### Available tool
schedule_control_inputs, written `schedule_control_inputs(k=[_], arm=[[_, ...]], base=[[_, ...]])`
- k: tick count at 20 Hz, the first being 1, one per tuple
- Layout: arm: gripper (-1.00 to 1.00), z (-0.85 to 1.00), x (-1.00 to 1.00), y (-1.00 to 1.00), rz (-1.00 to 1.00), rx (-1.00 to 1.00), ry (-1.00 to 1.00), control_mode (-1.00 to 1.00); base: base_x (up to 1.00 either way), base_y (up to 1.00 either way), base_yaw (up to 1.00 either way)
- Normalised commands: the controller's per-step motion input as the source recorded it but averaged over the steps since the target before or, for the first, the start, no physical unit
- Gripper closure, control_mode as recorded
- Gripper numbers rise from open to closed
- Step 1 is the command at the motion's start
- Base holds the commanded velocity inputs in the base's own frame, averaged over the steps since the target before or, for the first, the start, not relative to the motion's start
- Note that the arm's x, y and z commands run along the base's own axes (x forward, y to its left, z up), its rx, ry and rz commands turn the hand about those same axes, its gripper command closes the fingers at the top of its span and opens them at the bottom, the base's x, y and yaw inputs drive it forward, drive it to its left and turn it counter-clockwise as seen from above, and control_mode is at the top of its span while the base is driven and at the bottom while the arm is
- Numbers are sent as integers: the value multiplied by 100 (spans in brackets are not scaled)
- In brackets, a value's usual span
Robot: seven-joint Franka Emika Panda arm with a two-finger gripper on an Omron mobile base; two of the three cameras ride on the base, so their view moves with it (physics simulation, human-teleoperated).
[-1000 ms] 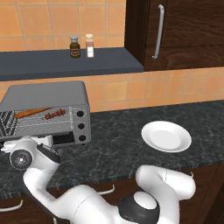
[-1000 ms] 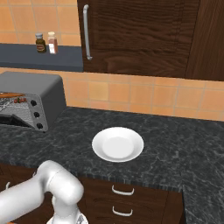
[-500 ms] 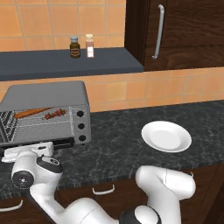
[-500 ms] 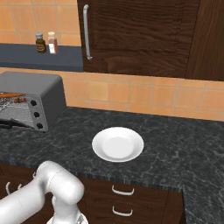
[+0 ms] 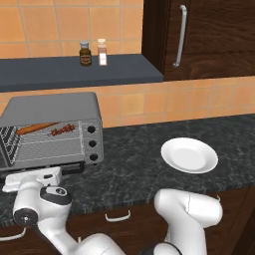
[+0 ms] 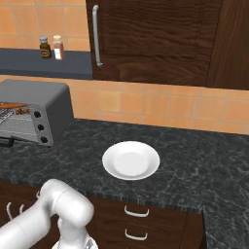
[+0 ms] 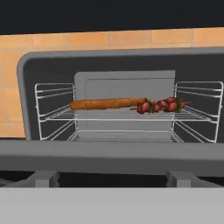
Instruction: Pick up the kebab skewer and baguette bread, and place them inside the toaster oven. Close the toaster oven door and start by setting the timer.
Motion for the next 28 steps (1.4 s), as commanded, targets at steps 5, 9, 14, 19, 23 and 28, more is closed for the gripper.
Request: schedule_control_inputs(k=[5,9,14,19,23,28], arm=[[-100,68,11,0,0,0,0,-100],[-100,76,4,-1,0,0,-2,-100],[-100,81,8,0,0,0,-3,-100],[-100,87,9,0,0,0,0,-100],[-100,95,6,-2,0,0,0,-100],[-100,99,14,-1,0,0,0,-100]], base=[[0,0,0],[0,0,0],[0,0,0],[0,0,0],[0,0,0],[0,0,0]])
